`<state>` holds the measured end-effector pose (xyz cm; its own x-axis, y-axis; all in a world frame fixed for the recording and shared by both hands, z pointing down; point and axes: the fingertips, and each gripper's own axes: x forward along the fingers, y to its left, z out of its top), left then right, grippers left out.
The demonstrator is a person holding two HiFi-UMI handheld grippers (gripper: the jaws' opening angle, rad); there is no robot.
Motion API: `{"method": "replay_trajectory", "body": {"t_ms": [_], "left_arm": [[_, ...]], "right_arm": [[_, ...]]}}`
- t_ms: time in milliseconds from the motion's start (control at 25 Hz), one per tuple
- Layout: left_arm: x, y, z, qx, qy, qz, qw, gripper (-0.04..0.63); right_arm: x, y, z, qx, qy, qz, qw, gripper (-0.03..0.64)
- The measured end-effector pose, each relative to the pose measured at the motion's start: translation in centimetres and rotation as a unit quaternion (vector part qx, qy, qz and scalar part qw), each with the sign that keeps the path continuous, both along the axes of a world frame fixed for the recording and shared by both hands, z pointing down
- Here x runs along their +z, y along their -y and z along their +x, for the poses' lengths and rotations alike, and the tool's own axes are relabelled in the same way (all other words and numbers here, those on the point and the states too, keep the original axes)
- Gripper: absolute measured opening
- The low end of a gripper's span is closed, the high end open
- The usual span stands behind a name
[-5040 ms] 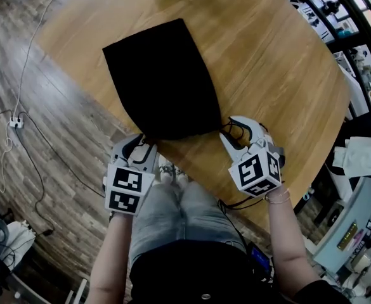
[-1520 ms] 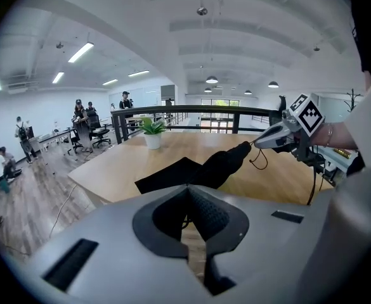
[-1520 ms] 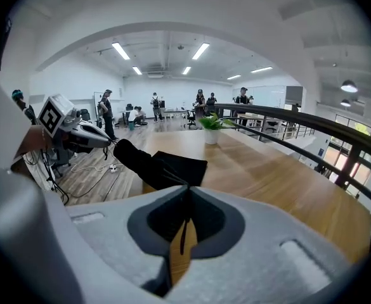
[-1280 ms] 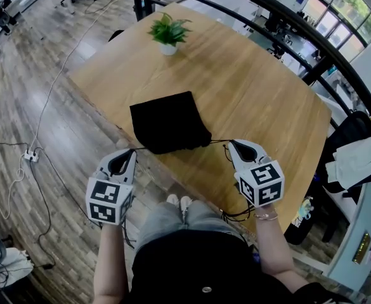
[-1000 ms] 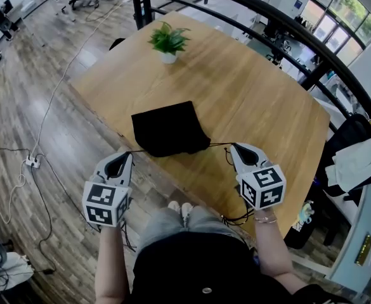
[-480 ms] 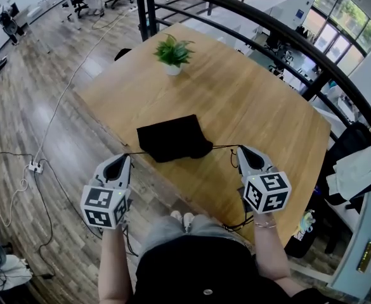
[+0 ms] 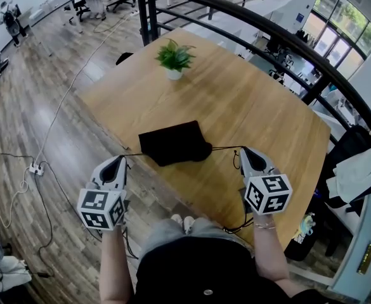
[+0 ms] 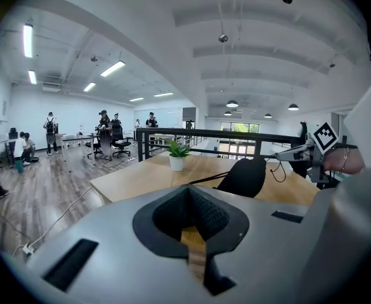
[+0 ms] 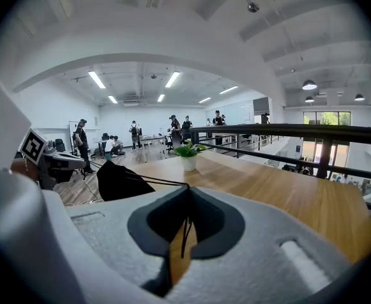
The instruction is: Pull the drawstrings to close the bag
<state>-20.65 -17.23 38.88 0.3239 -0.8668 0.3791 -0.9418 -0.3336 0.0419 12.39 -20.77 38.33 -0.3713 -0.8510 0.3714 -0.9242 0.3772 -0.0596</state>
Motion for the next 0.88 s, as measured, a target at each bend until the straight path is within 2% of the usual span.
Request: {"method": "replay_trajectory", "body": {"t_ms": [440, 760, 880], "left_arm": [[0.5, -0.2, -0.9, -0.018, -0.017, -0.003, 0.9997, 0.014], [1.2, -0.2, -0.1, 0.001, -0.036, -0.009, 0.9993, 0.014], [1.2, -0.4, 0.4, 0.009, -0.028, -0.004, 0.9995, 0.015]], "right_arm": [[-0.1, 0.0, 0.2, 0.004, 0.0, 0.002, 1.0, 0.002], [0.8, 0.1, 0.7, -0.002, 0.009, -0.016, 1.0, 0.002], [1.4, -0.1, 0.5, -0.016, 0.009, -0.023, 1.0, 0.002]]}}
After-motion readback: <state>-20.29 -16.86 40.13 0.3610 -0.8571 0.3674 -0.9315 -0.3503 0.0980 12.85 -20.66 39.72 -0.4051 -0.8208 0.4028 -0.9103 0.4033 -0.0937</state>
